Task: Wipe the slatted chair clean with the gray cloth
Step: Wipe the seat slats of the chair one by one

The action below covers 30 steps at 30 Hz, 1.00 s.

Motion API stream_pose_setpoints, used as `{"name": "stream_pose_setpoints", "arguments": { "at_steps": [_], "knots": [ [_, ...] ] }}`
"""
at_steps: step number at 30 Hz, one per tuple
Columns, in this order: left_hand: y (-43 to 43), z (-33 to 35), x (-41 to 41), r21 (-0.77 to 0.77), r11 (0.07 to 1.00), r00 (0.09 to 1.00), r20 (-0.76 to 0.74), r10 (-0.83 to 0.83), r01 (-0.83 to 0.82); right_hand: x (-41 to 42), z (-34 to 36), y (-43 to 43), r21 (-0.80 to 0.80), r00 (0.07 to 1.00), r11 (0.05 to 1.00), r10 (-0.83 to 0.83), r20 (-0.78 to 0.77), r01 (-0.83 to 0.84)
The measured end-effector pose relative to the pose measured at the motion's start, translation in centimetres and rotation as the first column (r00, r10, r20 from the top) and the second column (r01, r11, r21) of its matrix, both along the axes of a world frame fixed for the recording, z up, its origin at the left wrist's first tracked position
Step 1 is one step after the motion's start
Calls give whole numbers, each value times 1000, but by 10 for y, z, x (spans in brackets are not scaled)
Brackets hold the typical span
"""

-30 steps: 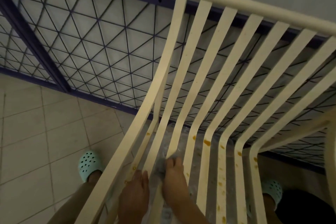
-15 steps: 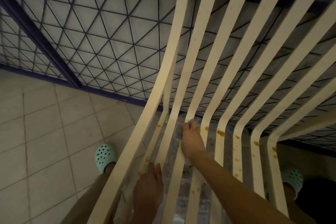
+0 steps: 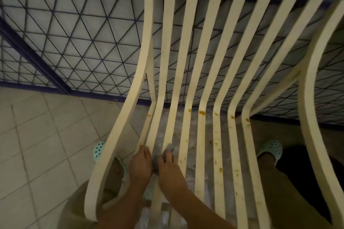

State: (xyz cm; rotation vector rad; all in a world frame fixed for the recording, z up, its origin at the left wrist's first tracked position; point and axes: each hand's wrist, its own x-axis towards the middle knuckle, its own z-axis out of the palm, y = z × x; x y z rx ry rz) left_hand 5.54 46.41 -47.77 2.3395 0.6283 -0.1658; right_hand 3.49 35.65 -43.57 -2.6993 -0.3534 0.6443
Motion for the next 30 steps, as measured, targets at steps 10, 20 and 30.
{"name": "stream_pose_setpoints", "arguments": {
  "at_steps": [10,20,30],
  "knots": [
    [-4,21,-72,-131,981,987,58,150,-142,-86,14,0,69,995,996,68,-66,-64],
    [-14,41,-128,31,998,991,122,-56,52,-113,30,-43,327,997,942,-73,-28,78],
    [-38,53,-126,-102,963,953,201,-226,250,-102,26,-71,288,977,950,-166,137,121]
  ]
}}
